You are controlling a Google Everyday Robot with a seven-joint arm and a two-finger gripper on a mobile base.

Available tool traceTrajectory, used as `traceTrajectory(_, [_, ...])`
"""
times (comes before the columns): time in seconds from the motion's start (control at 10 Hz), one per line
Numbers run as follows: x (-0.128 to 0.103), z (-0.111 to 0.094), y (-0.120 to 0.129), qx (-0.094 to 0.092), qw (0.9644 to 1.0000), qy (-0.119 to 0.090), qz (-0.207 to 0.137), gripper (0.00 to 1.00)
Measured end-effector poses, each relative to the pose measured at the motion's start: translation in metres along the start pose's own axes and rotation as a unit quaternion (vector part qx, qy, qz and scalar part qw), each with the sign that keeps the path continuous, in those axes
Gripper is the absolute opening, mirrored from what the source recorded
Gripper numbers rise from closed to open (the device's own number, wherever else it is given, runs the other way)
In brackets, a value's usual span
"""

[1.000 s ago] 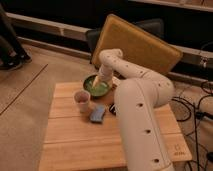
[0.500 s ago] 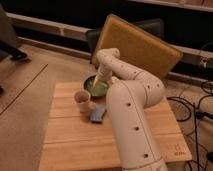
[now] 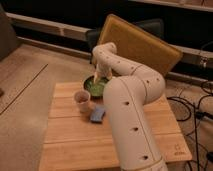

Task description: Pick up the ceramic bowl

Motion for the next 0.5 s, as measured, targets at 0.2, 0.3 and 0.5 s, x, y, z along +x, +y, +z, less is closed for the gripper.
traceTrajectory(0.2, [0.01, 0.005, -0.013, 0.013, 0.9996, 0.011, 0.022, 0.65])
traceTrajectory(0.3, [0.015, 0.009, -0.02, 0.019, 0.9989, 0.021, 0.037, 0.65])
traceTrajectory(0.5, [0.021, 0.017, -0.025, 0.019, 0.9977, 0.032, 0.056, 0.65])
